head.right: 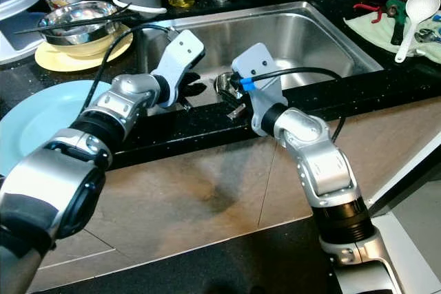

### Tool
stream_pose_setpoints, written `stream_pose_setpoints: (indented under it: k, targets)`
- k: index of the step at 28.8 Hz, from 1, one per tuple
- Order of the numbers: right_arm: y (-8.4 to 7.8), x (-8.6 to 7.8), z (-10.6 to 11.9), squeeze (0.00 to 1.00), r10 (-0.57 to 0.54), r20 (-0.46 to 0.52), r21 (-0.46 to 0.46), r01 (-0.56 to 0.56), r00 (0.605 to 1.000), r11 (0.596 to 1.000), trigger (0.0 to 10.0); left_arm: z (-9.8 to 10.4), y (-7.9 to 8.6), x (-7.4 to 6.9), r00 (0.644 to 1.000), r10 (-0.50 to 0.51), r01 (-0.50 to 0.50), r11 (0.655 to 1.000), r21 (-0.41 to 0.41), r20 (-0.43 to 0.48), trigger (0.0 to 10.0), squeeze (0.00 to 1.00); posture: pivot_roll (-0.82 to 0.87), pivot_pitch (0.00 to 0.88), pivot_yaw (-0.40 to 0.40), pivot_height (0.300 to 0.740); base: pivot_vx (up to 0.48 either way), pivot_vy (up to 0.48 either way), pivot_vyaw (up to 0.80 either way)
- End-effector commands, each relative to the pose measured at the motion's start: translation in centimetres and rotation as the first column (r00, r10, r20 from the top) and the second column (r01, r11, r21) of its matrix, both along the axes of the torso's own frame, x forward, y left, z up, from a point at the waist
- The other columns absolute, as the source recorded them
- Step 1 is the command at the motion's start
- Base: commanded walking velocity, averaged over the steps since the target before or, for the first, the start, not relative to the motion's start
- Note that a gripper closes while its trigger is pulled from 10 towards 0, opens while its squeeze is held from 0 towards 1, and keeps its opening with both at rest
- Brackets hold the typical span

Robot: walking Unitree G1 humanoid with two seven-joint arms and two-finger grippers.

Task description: Kitchen organization

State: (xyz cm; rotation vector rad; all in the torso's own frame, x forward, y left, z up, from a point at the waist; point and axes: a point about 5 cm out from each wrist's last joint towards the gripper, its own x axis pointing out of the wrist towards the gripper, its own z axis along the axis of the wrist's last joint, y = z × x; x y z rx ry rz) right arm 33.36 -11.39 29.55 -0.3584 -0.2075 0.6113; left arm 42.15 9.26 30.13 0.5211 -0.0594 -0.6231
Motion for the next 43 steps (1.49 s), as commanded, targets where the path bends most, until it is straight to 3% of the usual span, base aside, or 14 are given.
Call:
stream_pose_setpoints:
  k: [1, 5, 6, 9, 20, 21, 22, 30, 34, 35, 38, 40, 41, 43]
  targets:
    - [0.4, -0.3, -0.1, 0.0, 0.019, 0.008, -0.008, -0.019, 1.0, 1.0, 10.0, 0.8, 0.1, 0.1, 1.0, 0.015, -0.015, 1.0, -0.01, 0.015, 10.0, 0.0, -0.09, 0.215, 0.064, 0.74, 0.0, 0.0, 0.0]
    - [0.5, -0.3, -0.1, 0.0, 0.023, 0.01, -0.006, -0.022, 1.0, 1.0, 10.0, 1.3, 0.5, 0.1, 0.999, 0.037, -0.036, 0.998, -0.054, 0.01, 10.0, 0.0, -0.08, 0.213, 0.059, 0.74, 0.0, 0.0, 0.0]
    - [0.7, -0.2, -0.1, 0.0, 0.03, 0.012, 0.001, -0.03, 0.999, 1.0, 10.0, 2.2, 1.5, 0.3, 0.996, 0.084, -0.083, 0.985, -0.154, -0.001, 10.0, 0.0, -0.07, 0.204, 0.051, 0.74, 0.0, 0.0, 0.0]
    - [0.9, -0.2, -0.1, 0.0, 0.035, 0.014, 0.007, -0.035, 0.999, 0.999, 10.0, 2.9, 2.2, 0.3, 0.994, 0.109, -0.109, 0.968, -0.224, -0.011, 10.0, 0.0, -0.07, 0.198, 0.045, 0.74, 0.0, 0.0, 0.0]
    - [1.6, -0.1, 0.0, 0.0, 0.067, 0.019, 0.04, -0.068, 0.998, 0.997, 10.0, 4.7, 6.8, -1.1, 0.998, 0.02, -0.042, 0.89, -0.453, -0.055, 10.0, 0.04, -0.05, 0.183, 0.012, 0.74, 0.0, 0.0, 0.0]
    - [1.8, -0.2, 0.0, 0.0, 0.077, 0.018, 0.054, -0.078, 0.997, 0.996, 10.0, 4.9, 8.7, -2.0, 0.995, 0.028, -0.073, 0.846, -0.528, -0.092, 10.0, 0.72, -0.05, 0.183, 0.012, 0.74, 0.0, 0.0, 0.0]
    - [2.0, -0.2, 0.0, 0.0, 0.087, 0.016, 0.06, -0.088, 0.996, 0.994, 10.0, 4.3, 10.7, -2.7, 0.988, 0.066, -0.132, 0.818, -0.559, -0.136, 10.0, 1.0, -0.05, 0.183, 0.012, 0.74, 0.0, 0.0, 0.0]
    - [2.5, -0.2, -0.2, 0.0, 0.112, 0.015, 0.064, -0.112, 0.994, 0.992, 10.0, 3.7, 15.3, -5.3, 0.958, 0.207, -0.282, 0.808, -0.517, -0.199, 10.0, 1.0, -0.04, 0.182, -0.006, 0.74, 0.0, 0.0, 0.0]
    - [2.6, -0.2, -0.2, 0.0, 0.122, 0.014, 0.065, -0.123, 0.992, 0.99, 10.0, 4.8, 16.8, -6.7, 0.955, 0.183, -0.288, 0.754, -0.59, -0.233, 10.0, 1.0, -0.04, 0.182, -0.008, 0.74, 0.0, 0.0, 0.0]
    - [2.7, -0.2, -0.2, 0.0, 0.134, 0.013, 0.068, -0.135, 0.991, 0.989, 10.0, 4.8, 18.3, -7.8, 0.932, 0.202, -0.351, 0.712, -0.608, -0.302, 10.0, 1.0, -0.04, 0.182, -0.008, 0.74, 0.0, 0.0, 0.0]
    - [2.8, -0.3, -0.2, 0.0, 0.142, 0.01, 0.073, -0.142, 0.99, 0.987, 10.0, 4.5, 19.7, -8.6, 0.902, 0.268, -0.424, 0.701, -0.573, -0.34, 10.0, 1.0, -0.04, 0.183, -0.007, 0.74, 0.0, 0.0, 0.0]
    - [2.8, -0.3, -0.2, 0.0, 0.143, 0.009, 0.072, -0.143, 0.99, 0.987, 10.0, 4.2, 20.6, -9.2, 0.861, 0.331, -0.498, 0.704, -0.506, -0.385, 10.0, 1.0, -0.04, 0.183, -0.007, 0.74, 0.0, 0.0, 0.0]
    - [2.7, -0.3, -0.3, 0.0, 0.149, 0.005, 0.073, -0.149, 0.989, 0.986, 10.0, 3.6, 22.1, -10.2, 0.81, 0.395, -0.569, 0.705, -0.423, -0.432, 10.0, 1.0, -0.04, 0.183, -0.007, 0.74, 0.0, 0.0, 0.0]
    - [2.7, -0.3, -0.3, 0.0, 0.151, 0.004, 0.075, -0.151, 0.988, 0.986, 10.0, 3.4, 22.8, -10.6, 0.792, 0.421, -0.593, 0.703, -0.393, -0.443, 10.0, 1.0, -0.04, 0.183, -0.007, 0.74, 0.0, 0.0, 0.0]
